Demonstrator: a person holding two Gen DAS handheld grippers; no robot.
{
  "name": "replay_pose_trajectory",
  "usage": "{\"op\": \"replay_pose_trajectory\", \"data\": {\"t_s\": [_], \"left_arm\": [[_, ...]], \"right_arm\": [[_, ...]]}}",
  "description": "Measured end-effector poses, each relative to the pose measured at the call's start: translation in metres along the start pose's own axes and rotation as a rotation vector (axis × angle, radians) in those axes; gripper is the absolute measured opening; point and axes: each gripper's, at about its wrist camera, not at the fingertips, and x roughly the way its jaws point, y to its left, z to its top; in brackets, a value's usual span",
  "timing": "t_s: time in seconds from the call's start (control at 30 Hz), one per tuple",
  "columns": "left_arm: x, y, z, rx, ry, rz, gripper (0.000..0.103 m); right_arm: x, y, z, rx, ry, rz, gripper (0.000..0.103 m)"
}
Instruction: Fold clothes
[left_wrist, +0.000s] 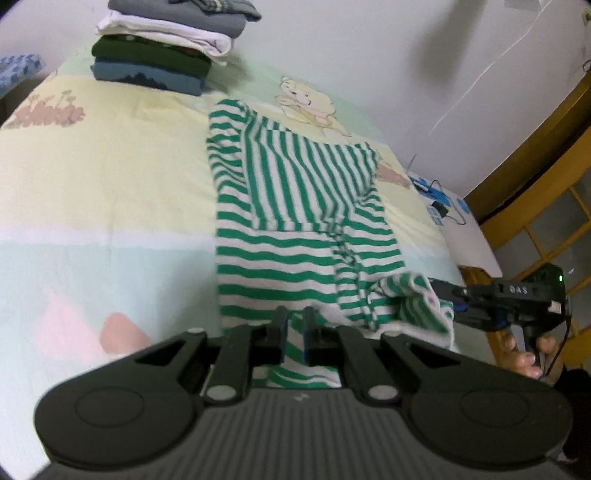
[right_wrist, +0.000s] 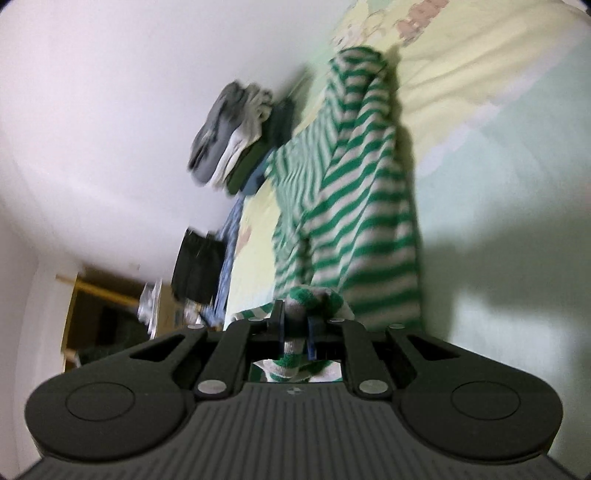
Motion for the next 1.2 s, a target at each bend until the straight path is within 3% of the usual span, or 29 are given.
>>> {"op": "replay_pose_trajectory", "data": {"t_s": [0.03, 0.1, 0.13, 0.17, 0.23, 0.3, 0.37, 0.43, 0.53, 0.67, 0.7, 0.77, 0.93, 1.07, 1.13, 1.17, 1.2], "left_arm": [[0.0, 0.002, -0.001, 0.013, 0.01, 0.003, 0.005], [-0.002, 0.006, -0.003, 0.041, 0.027, 0.009, 0.028], [-0.004, 0.009, -0.007, 0.057, 0.029, 0.01, 0.049], [-0.005, 0.011, -0.01, 0.073, 0.031, 0.011, 0.062], [-0.009, 0.014, -0.017, 0.11, 0.035, 0.017, 0.068], [-0.011, 0.014, -0.02, 0.142, 0.039, 0.011, 0.068], [-0.01, 0.008, -0.021, 0.186, 0.033, -0.002, 0.076], [-0.001, -0.003, -0.021, 0.266, 0.034, 0.003, 0.08], [0.016, -0.02, -0.021, 0.379, 0.061, -0.019, 0.08], [0.042, -0.029, -0.022, 0.459, 0.095, -0.034, 0.08], [0.046, -0.027, -0.021, 0.454, 0.101, -0.035, 0.078], [0.054, -0.024, -0.018, 0.44, 0.113, -0.046, 0.062], [0.057, -0.025, -0.014, 0.427, 0.099, -0.12, 0.045], [0.056, -0.026, -0.017, 0.415, 0.063, -0.135, 0.021], [0.055, -0.02, -0.017, 0.376, 0.053, -0.137, 0.016], [0.052, -0.016, -0.017, 0.359, 0.046, -0.143, 0.011], [0.047, -0.014, -0.015, 0.344, 0.036, -0.15, 0.009]], "right_arm": [[0.004, -0.002, 0.003, 0.003, -0.007, -0.017, 0.015], [0.008, -0.005, 0.004, 0.0, -0.002, -0.052, 0.016], [0.006, -0.006, 0.004, 0.008, -0.005, -0.051, 0.016], [0.004, -0.007, 0.003, 0.013, -0.007, -0.048, 0.016], [-0.001, -0.003, 0.001, -0.017, -0.009, -0.048, 0.025], [-0.011, 0.01, -0.003, -0.087, -0.026, -0.052, 0.047], [-0.016, 0.025, -0.002, -0.155, -0.052, -0.054, 0.054], [-0.021, 0.036, 0.0, -0.222, -0.07, -0.058, 0.054], [-0.022, 0.057, 0.0, -0.396, -0.072, -0.152, 0.055], [0.001, 0.075, -0.015, -0.734, 0.016, -0.398, 0.059], [0.007, 0.077, -0.021, -0.804, 0.034, -0.438, 0.059], [0.018, 0.078, -0.029, -0.886, 0.051, -0.465, 0.059], [0.043, 0.077, -0.028, -0.868, 0.003, -0.477, 0.061], [0.056, 0.075, -0.018, -0.802, -0.03, -0.464, 0.06], [0.057, 0.077, -0.018, -0.767, -0.042, -0.453, 0.041], [0.056, 0.077, -0.018, -0.757, -0.05, -0.454, 0.022], [0.055, 0.077, -0.018, -0.742, -0.061, -0.454, 0.016]]}}
